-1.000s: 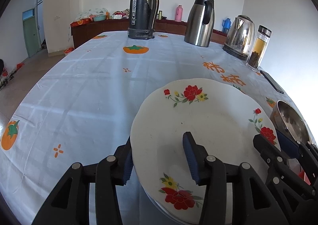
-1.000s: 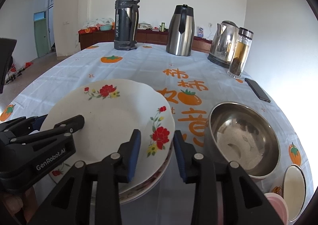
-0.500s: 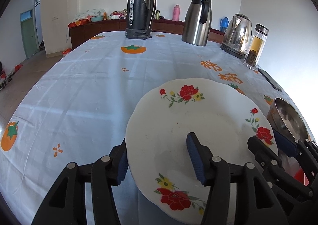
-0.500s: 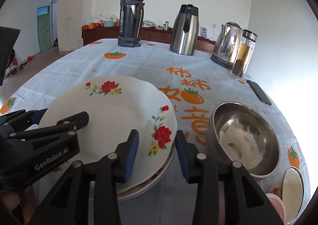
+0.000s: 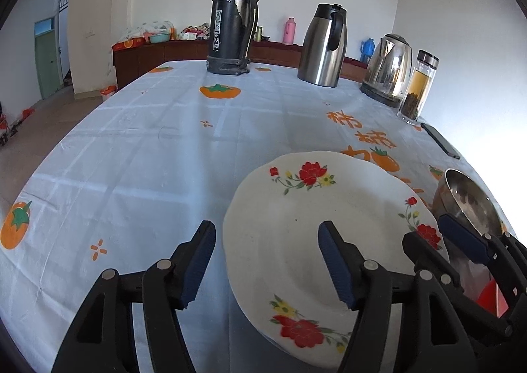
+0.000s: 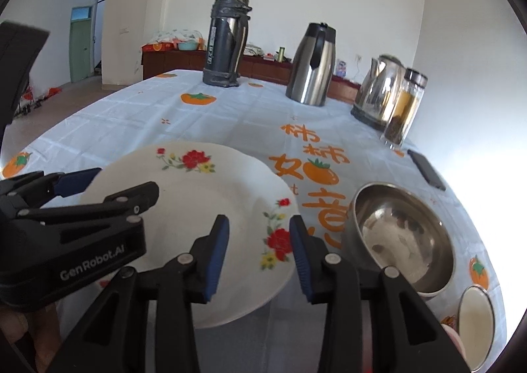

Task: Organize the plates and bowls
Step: 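Open both grippers and release the red-flower plate, then move both grippers to the rim of the pink plastic bowl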

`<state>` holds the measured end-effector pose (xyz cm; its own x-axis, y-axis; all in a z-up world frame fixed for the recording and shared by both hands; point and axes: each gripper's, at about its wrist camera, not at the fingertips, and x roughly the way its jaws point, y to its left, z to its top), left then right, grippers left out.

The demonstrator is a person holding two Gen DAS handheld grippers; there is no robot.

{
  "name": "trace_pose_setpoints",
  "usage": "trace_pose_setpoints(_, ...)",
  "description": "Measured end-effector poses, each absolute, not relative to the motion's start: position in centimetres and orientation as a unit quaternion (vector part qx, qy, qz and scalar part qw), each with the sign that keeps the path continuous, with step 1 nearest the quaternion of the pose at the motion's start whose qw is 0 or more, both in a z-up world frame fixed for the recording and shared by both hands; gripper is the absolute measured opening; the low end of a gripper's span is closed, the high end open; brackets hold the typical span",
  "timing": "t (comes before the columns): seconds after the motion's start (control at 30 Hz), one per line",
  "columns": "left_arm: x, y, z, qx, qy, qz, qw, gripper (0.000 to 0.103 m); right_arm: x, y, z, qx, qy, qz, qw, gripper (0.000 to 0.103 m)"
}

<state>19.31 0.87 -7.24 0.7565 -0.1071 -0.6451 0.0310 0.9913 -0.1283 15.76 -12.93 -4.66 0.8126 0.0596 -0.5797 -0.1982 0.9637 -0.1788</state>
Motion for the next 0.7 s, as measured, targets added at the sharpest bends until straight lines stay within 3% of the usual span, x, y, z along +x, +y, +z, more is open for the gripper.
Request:
trace_pose_setpoints(0.13, 19.4, 0.7, -7.2, -0.052, 0.348, -0.037, 0.935, 0.067, 15.9, -12.7, -4.7, -0.122, 0.299, 0.071, 0.944, 0.04)
trace_pose_setpoints(0.3, 19.3, 0.7, -7.2, -0.054, 0.348, -0.036, 0.935, 0.069, 16.0, -13.0, -4.7, -0.115, 0.3, 0.075, 0.944, 0.049)
trace_pose_setpoints(0.7, 18.7, 1.5, -6.8, -0.071, 0.328, -0.025, 0.942, 0.069, 14.6, -13.2, -4.0, -0.105, 0.271, 0.083, 0.953, 0.053)
